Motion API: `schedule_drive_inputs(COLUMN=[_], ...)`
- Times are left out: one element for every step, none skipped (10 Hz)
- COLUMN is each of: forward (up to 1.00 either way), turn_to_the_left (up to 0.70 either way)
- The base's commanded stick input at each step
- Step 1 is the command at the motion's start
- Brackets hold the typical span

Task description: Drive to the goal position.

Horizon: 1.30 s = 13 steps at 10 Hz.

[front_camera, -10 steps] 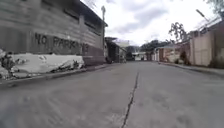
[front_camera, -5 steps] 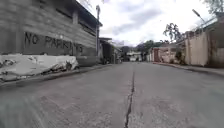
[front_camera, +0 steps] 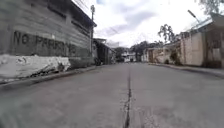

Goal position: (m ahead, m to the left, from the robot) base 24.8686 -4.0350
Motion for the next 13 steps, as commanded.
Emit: schedule_drive_inputs(forward=[0.53, 0.54, 0.54, 0.54, 0.54, 0.54, 0.54, 0.53, 0.54, 0.54, 0.54, 0.54, 0.54], turn_to_the_left=[-0.3, -0.31, -0.31, -0.31, -0.31, -0.31, -0.31, -0.3, -0.31, -0.31, -0.31, -0.31, -0.31])
